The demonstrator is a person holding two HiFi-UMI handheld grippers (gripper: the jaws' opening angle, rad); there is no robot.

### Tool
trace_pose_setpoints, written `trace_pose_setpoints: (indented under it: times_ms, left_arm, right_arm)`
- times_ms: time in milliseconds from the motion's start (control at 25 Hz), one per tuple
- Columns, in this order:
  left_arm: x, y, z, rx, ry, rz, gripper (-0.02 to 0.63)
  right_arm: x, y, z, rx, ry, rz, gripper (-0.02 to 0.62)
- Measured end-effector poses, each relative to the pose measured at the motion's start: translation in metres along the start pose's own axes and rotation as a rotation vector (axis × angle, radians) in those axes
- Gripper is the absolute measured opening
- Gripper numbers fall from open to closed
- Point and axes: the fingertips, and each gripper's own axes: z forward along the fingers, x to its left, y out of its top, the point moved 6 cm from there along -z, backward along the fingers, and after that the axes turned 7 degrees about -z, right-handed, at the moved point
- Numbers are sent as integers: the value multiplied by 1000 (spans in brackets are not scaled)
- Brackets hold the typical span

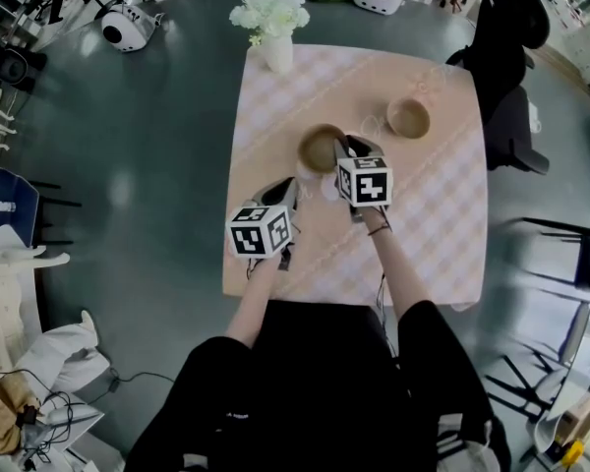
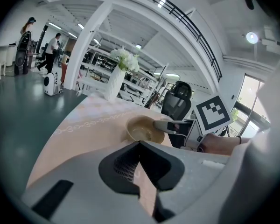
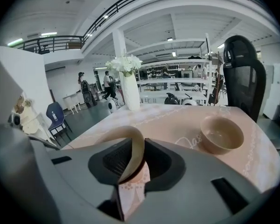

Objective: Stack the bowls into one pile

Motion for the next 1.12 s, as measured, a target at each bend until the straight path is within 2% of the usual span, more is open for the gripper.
trace_pose_setpoints:
  times_ms: [160,280,520,600,880,1000,1120]
  left_arm:
    - [0,0,1,1,-4,-1,-3]
    - [0,-1,2,5,-5,1,-3]
    - [0,-3,4,16,-9,3,-3]
    - [0,-3,5,20,-8,3,-3]
    - [0,-4,7,27,-8,3,-3]
    - [-1,-4,7,29,-9,4,-3]
    - [-3,-5,7,31,-11,6,-2]
  right_arm:
    - [-4,-3,2,-6,-36,-5,115]
    - [-7,-7,5,0,-35,33,136]
    - [-13,-22,12,34,8,273,166]
    - [-14,-25,14,44,18,323,163]
    - [-14,-31,19,66,57,405,76]
    - [-13,-29,19,62,55,395,22]
    - [-13,-29,17,71,56,387,17]
